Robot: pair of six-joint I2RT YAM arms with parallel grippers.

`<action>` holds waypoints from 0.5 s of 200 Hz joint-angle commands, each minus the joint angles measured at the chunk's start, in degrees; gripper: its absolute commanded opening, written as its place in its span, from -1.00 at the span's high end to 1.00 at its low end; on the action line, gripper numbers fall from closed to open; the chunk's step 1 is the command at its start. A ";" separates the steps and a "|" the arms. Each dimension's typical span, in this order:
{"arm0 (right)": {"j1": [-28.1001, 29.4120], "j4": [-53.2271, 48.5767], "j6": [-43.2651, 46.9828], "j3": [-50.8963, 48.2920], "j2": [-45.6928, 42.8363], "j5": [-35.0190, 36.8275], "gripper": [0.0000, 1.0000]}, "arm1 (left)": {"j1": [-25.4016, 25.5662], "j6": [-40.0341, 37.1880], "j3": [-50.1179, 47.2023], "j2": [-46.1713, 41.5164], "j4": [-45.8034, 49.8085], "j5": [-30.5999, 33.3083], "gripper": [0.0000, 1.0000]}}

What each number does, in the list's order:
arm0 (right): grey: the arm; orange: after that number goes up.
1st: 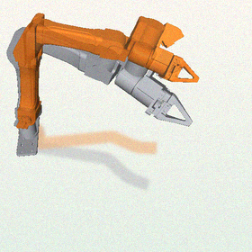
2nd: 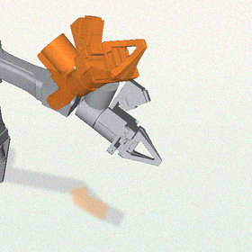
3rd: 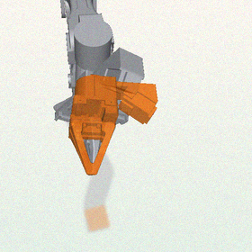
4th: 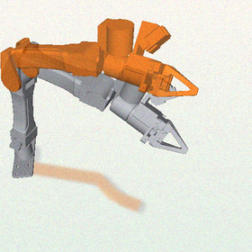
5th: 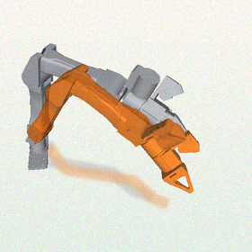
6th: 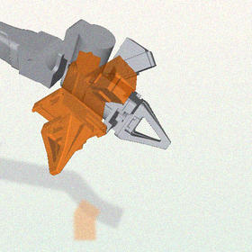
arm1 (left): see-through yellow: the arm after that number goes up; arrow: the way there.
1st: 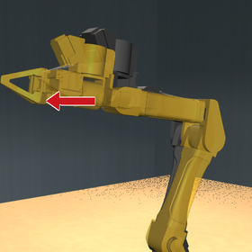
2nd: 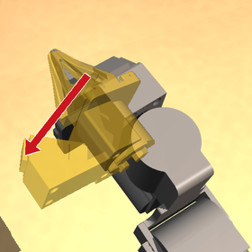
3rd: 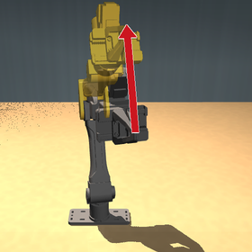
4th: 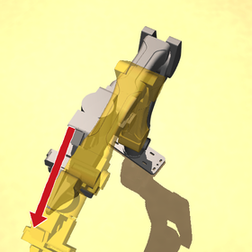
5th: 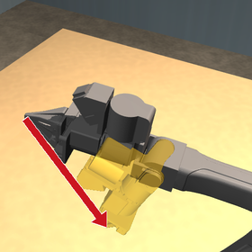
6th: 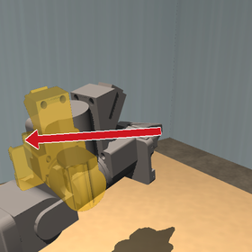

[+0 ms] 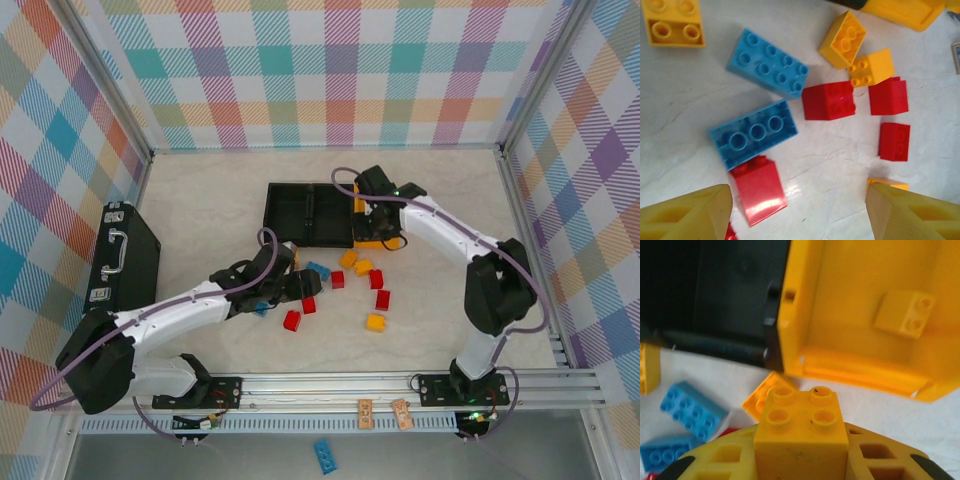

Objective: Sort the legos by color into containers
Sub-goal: Place the lego in the container.

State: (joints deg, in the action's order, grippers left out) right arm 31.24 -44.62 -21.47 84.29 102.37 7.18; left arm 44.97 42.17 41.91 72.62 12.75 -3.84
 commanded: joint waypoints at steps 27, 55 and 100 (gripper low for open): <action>-3.20 -4.75 -2.17 10.92 9.21 4.69 0.44 | 1.61 -2.18 3.86 3.07 -2.03 -0.12 -0.41; -3.99 -6.26 -2.54 15.11 13.10 6.93 0.42 | 1.88 -2.34 3.91 3.44 -1.77 0.14 -0.41; -4.88 -6.19 -3.05 17.31 16.66 6.98 0.39 | 1.96 -2.41 3.87 4.15 -1.64 0.50 -0.41</action>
State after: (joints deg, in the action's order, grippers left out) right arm 26.92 -48.75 -23.42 99.53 117.32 13.13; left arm 46.09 40.86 44.21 75.83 11.66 -3.81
